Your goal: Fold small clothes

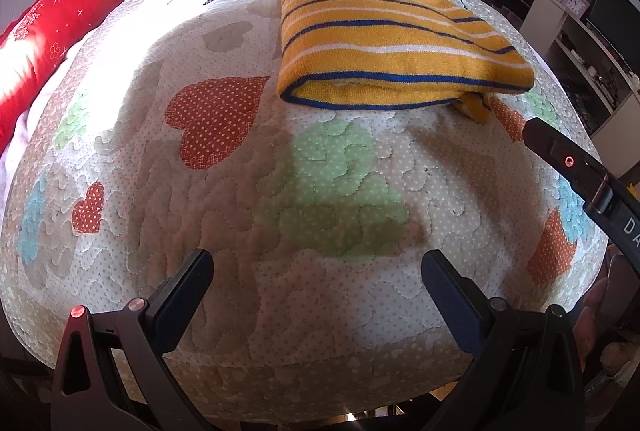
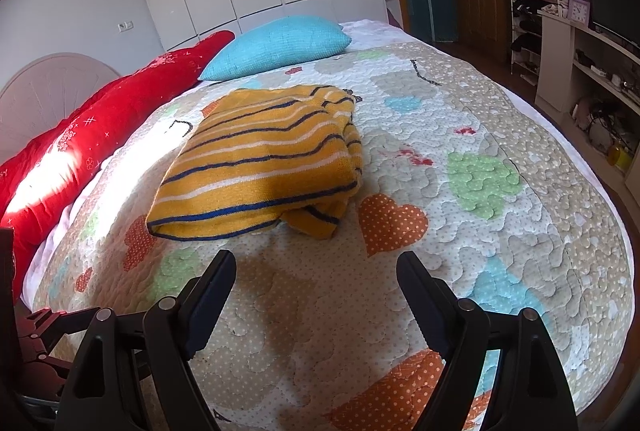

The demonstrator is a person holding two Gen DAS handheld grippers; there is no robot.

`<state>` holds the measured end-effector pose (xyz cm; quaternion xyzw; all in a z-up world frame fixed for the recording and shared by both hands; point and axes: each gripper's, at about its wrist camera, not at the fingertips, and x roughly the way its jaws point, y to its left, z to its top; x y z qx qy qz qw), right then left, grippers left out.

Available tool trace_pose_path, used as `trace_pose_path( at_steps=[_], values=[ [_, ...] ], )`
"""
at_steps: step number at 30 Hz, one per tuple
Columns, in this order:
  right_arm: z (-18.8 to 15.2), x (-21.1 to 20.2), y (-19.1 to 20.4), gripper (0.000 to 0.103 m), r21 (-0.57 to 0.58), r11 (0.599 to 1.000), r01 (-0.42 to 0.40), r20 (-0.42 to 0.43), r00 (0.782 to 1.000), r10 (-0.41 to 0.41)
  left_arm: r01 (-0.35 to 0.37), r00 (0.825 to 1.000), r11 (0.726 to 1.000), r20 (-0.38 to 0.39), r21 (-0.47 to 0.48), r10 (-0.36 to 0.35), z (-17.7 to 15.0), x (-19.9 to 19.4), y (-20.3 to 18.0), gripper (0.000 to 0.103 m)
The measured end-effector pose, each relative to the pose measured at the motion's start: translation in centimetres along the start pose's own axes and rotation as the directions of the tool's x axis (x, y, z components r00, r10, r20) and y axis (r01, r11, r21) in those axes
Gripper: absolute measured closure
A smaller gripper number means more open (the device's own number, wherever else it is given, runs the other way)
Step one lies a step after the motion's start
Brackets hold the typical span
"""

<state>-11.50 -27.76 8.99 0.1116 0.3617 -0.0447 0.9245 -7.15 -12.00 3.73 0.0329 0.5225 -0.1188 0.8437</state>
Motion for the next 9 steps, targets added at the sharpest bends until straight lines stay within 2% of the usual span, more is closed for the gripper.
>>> trace_pose_path(
  at_steps=[9],
  values=[
    [-0.04,0.57,-0.14,0.016,0.001,1.000,0.014,-0.022,1.000,-0.014,0.019,0.999,0.999,0.031,0.033,-0.020,-0.03,-0.13,-0.49,0.000]
  ],
)
